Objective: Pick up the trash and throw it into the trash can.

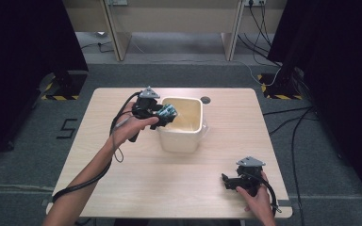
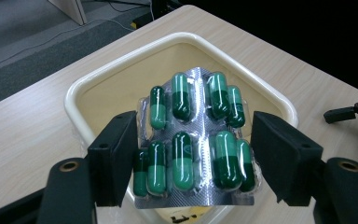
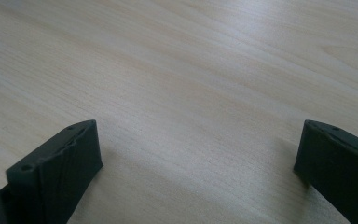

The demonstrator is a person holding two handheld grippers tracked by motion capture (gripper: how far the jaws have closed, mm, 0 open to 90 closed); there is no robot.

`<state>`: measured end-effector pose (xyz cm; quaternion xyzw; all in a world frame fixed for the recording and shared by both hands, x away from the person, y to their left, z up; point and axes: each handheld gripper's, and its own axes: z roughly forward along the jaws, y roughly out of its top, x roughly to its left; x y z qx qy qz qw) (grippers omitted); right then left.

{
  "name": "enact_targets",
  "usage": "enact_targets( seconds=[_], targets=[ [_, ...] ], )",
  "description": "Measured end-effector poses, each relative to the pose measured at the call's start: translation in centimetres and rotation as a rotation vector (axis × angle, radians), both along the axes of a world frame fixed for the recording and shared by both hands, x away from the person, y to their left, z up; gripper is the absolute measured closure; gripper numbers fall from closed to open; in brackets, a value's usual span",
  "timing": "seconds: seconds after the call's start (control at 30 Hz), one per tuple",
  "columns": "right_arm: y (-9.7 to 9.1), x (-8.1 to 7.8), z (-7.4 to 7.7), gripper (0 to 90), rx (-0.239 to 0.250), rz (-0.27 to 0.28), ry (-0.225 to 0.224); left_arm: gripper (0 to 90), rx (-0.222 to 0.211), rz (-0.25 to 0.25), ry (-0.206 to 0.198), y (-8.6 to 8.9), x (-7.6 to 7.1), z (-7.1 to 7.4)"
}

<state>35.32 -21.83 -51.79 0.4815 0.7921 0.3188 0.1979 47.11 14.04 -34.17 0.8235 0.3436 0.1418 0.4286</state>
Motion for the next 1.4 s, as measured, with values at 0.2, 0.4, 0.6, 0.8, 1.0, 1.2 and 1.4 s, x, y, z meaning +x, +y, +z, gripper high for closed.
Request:
enact_targets(
  seconds=[0.2,0.4,0.6,0.8,1.0,1.2,1.4],
  targets=[
    [0.0,0.0,0.0,0.3,0.001,0.0,0.0,32.5,-0.005,0.003,0.011,-0.6,0.8,-0.1],
    [0.0,0.0,0.0,0.3,0.001,0.0,0.0,32.5,-0.006,0.005,0.013,-1.3,1.4,-0.4],
    [0.0,0.0,0.0,0.3,0.0,0.001,-0.001,32.5,0.002,0.005,0.026,-2.2,2.2,-0.9],
    [0.0,0.0,0.0,0.3,-0.001,0.001,-0.002,32.4,0.002,0.004,0.046,-3.0,3.0,-1.6],
    [0.0,0.0,0.0,0.3,-0.001,0.002,-0.003,32.3,0.006,0.005,0.064,-3.5,3.6,-2.1],
    [0.0,0.0,0.0,0.3,-0.001,0.001,0.002,32.1,0.005,0.014,0.08,-3.7,4.1,-2.6],
    [0.0,0.0,0.0,0.3,-0.002,0.001,0.001,31.4,0.006,0.023,0.097,-4.0,4.5,-3.1]
  ],
)
